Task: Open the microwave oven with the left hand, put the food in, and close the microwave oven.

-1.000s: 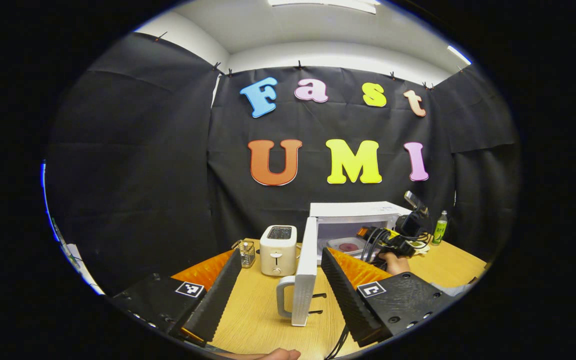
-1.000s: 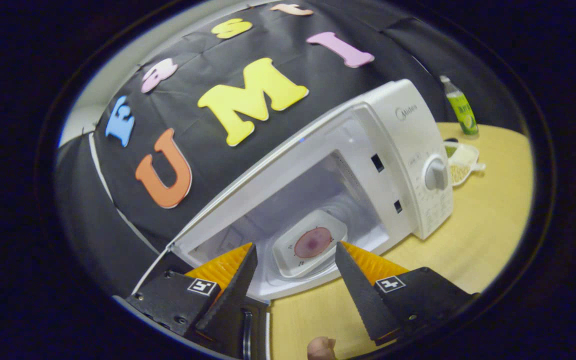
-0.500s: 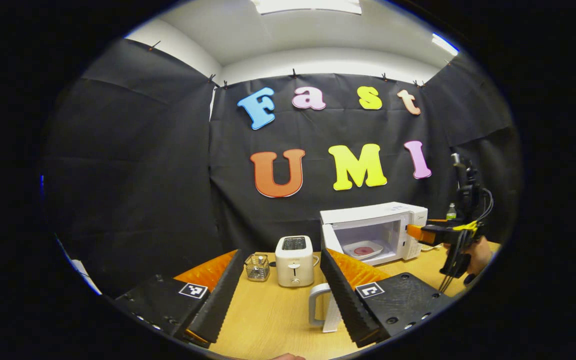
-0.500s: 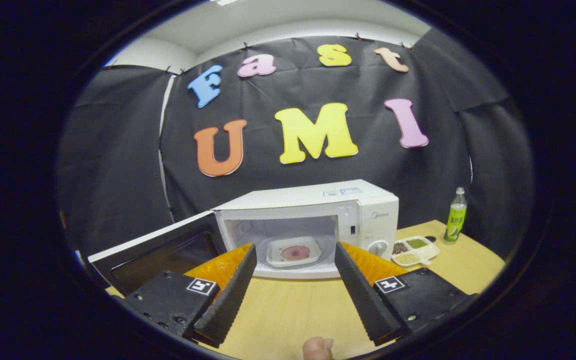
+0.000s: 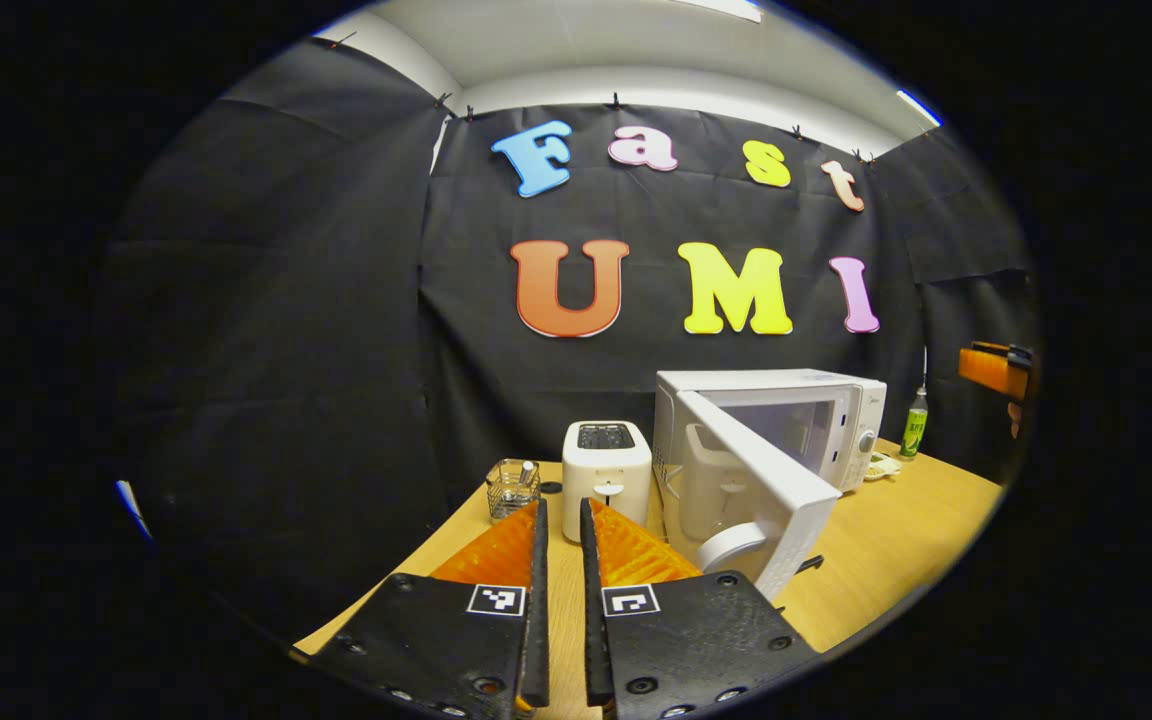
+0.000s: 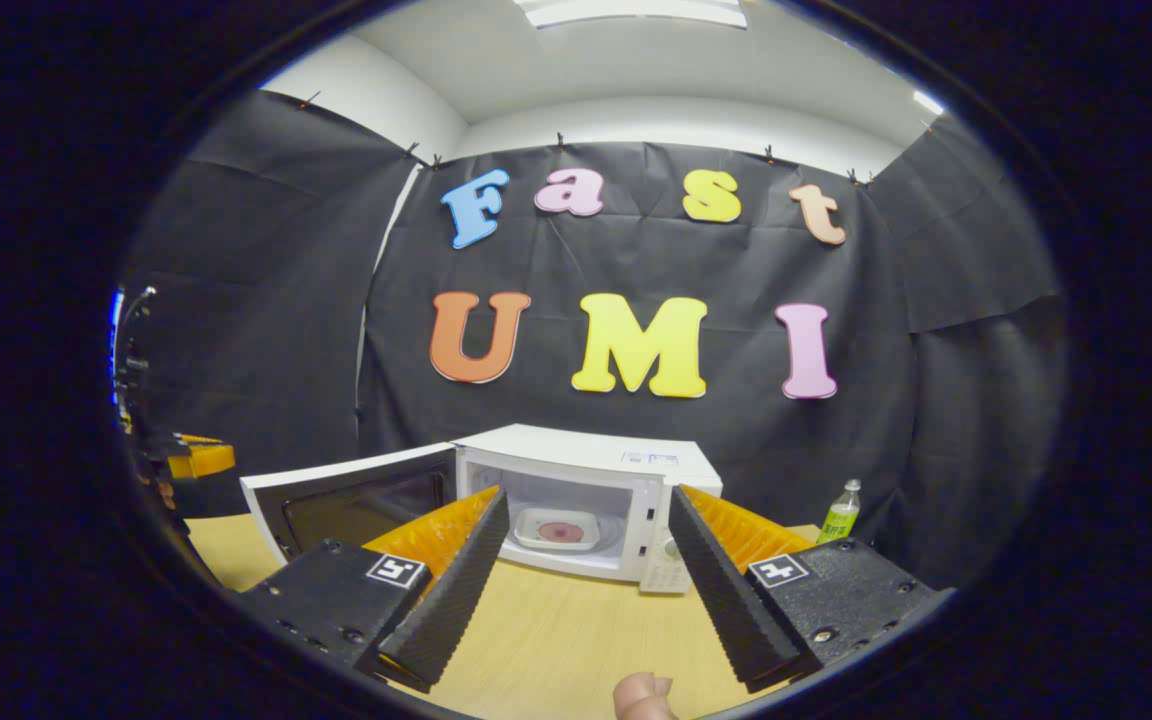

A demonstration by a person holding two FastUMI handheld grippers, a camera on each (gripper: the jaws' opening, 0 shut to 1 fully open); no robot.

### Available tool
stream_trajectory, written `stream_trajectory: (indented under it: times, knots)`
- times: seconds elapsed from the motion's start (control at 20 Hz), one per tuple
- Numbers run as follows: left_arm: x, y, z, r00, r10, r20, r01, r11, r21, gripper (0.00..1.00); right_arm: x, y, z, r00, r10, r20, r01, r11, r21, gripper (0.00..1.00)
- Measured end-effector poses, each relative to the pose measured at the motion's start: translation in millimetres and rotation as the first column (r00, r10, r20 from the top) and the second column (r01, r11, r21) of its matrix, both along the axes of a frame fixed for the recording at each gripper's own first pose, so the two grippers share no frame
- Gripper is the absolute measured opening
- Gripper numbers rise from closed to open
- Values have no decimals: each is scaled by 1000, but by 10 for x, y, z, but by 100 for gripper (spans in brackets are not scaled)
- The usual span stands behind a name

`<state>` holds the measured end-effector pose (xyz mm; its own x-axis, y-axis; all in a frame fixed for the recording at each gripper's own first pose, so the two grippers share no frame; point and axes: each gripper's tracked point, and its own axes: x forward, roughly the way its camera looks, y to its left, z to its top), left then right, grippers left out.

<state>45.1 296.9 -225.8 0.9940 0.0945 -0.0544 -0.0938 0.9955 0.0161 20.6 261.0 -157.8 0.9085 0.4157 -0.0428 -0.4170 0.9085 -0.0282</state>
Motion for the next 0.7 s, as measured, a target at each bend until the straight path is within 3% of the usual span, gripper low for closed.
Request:
stream_trajectory:
  times: [0.05, 0.1, 0.15, 0.2, 0.25, 0.3, 0.4, 0.55, 0.6, 0.65, 0.7]
  knots:
    - [79, 4, -104, 1000, -26, -10, 26, 1000, -11, 14, -63, -14, 66, 1000, 15, 6, -15, 1000, 14, 100]
    - [114, -43, -204, 998, -63, -27, 62, 997, -35, 6, -110, -22, 104, 999, 32, 1, -32, 999, 27, 95]
    - [162, -63, -242, 996, -84, -12, 83, 996, -45, 6, -153, -30, 120, 999, 45, -8, -45, 998, 39, 100]
    - [258, -82, -295, 995, -97, -13, 97, 994, -59, 7, -194, -34, 145, 998, 62, -17, -61, 997, 54, 95]
    - [263, -122, -414, 991, -127, -35, 123, 989, -85, 1, -236, -47, 144, 997, 76, -33, -74, 995, 65, 95]
    - [271, -213, -435, 986, -164, -28, 161, 982, -96, 2, -236, -76, 143, 996, 81, -43, -78, 994, 77, 95]
    - [195, -439, -441, 972, -234, -4, 233, 969, -82, 0, -206, -200, 160, 996, 67, -51, -63, 994, 85, 100]
    - [146, -703, -346, 946, -322, 32, 323, 945, -55, 0, -164, -421, 162, 999, 16, -52, -13, 998, 59, 100]
    - [141, -811, -329, 936, -351, 34, 353, 934, -57, 0, -173, -473, 185, 999, 5, -45, -3, 999, 54, 94]
    - [115, -874, -316, 928, -370, 40, 371, 927, -56, 0, -181, -490, 213, 999, 7, -37, -5, 998, 57, 100]
    - [111, -959, -314, 922, -386, 35, 388, 920, -53, 0, -184, -502, 229, 999, 9, -34, -6, 998, 64, 95]
